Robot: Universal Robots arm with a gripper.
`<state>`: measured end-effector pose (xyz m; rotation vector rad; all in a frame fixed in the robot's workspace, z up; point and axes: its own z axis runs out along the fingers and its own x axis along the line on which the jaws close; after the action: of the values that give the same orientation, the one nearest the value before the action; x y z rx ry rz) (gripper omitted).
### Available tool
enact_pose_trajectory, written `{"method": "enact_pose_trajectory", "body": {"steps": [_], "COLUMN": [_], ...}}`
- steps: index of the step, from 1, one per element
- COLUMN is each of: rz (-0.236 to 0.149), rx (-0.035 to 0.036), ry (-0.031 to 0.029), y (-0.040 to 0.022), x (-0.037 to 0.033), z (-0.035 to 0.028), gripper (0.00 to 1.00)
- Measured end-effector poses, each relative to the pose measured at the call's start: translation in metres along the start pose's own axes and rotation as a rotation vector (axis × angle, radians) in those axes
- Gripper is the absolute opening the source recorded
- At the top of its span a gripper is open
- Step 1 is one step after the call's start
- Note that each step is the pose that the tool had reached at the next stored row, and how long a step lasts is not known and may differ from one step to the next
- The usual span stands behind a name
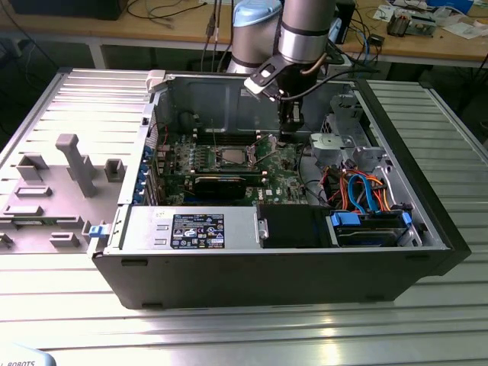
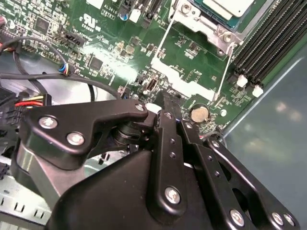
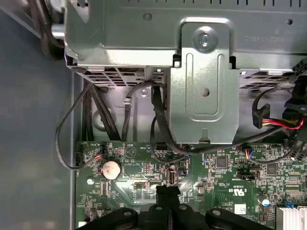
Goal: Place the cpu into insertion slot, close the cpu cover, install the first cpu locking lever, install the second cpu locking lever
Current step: 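Close the cpu cover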
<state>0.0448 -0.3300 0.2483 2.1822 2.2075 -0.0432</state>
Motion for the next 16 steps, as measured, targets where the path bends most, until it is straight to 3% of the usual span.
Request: {"method": "enact_pose_trajectory", "body": {"steps": [1, 2, 4, 11, 16], "rz": [-0.003, -0.004, -0.004, -0.004, -0.004], "rx": [-0.0001, -0.0001, -0.0001, -0.0002, -0.0001], "ry": [0.0002, 0.0001, 0.0002, 0.0001, 0.0003], "y": [-0.0038, -0.0101, -0.0132, -0.0223, -0.0239], "x": [0.0003, 0.0003, 0.0004, 0.0003, 0.0004], "z": [0.0038, 0.0037, 0.0034, 0.0009, 0.0012], "gripper": [0.11, 0.11, 0.11, 0.11, 0.11]}}
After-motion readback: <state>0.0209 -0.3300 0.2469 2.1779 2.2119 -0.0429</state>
